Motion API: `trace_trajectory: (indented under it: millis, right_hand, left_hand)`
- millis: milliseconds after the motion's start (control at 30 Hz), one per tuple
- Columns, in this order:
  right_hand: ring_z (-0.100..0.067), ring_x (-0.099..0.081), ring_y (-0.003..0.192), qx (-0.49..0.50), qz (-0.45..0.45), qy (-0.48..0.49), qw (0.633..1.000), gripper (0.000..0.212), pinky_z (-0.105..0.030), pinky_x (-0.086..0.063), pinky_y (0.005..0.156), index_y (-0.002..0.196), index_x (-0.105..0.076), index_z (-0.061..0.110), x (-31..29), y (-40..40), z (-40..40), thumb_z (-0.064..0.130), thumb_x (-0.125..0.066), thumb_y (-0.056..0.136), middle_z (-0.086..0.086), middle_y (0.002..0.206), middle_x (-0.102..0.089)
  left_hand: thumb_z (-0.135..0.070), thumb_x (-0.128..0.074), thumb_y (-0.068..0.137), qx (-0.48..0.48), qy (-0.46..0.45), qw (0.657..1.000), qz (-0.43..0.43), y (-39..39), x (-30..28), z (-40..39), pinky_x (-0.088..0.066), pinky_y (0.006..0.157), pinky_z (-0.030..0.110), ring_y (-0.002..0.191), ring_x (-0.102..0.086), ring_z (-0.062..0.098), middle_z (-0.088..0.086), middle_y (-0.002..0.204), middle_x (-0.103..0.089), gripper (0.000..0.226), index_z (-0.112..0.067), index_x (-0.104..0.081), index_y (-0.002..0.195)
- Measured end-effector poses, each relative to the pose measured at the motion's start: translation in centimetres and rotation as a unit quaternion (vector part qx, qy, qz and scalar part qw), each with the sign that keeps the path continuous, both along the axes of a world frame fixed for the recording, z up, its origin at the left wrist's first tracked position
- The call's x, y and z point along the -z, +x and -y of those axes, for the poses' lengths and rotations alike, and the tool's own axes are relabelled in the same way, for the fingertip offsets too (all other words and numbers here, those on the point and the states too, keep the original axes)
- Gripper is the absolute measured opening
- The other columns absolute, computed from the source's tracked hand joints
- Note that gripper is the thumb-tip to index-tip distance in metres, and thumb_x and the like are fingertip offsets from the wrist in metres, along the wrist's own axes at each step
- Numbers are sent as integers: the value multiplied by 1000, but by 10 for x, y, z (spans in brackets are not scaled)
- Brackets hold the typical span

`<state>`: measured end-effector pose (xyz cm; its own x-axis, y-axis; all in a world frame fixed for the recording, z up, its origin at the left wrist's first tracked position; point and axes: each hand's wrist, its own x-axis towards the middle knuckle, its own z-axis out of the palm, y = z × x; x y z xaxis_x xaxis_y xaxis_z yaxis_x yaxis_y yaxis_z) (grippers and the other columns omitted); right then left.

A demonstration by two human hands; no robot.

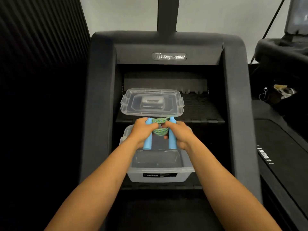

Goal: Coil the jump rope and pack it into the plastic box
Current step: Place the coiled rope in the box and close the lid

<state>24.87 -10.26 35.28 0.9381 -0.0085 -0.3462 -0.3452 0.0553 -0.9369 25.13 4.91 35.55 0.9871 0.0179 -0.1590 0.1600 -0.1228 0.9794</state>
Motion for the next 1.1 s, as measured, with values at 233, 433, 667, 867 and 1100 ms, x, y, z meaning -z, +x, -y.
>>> trace_trajectory:
  millis: [233,433,667,867,1100]
  right_hand:
    - [-22,-56,71,-3,-81,-38,996,7,-33,-51,57,94,-64,9,55,36,11,12,-65,88,-12,85,-60]
    - [-21,-60,74,-17,-143,-73,987,15,-33,-52,69,98,-64,5,108,54,20,14,-68,87,-12,89,-64]
    - [-23,-59,79,-37,-215,-95,971,7,-38,-50,81,86,-61,11,154,69,19,16,-66,88,-12,93,-64]
    - [-27,-52,91,-70,-265,-147,951,18,-37,-44,80,100,-56,5,171,76,16,19,-65,92,-14,97,-56]
    - [-28,-52,99,-131,-301,-203,922,25,-41,-49,98,103,-52,6,184,75,3,28,-61,97,-15,110,-55]
  left_hand:
    - [-2,-68,84,13,56,996,-64,35,50,16,-52,52,27,69,-61,23,8,73,-62,16,-11,-60,75]
    - [-5,-74,83,20,81,987,-138,53,96,26,-57,52,27,67,-65,20,12,83,-68,14,-9,-61,79]
    - [-1,-71,84,3,73,969,-237,67,144,32,-65,68,44,75,-69,29,22,95,-68,11,3,-65,93]
    - [-9,-72,88,12,125,947,-294,76,172,32,-58,76,40,92,-62,31,22,110,-61,37,5,-56,118]
    - [-14,-62,96,93,253,910,-315,72,184,32,-47,82,38,96,-54,30,18,108,-53,38,5,-51,127]
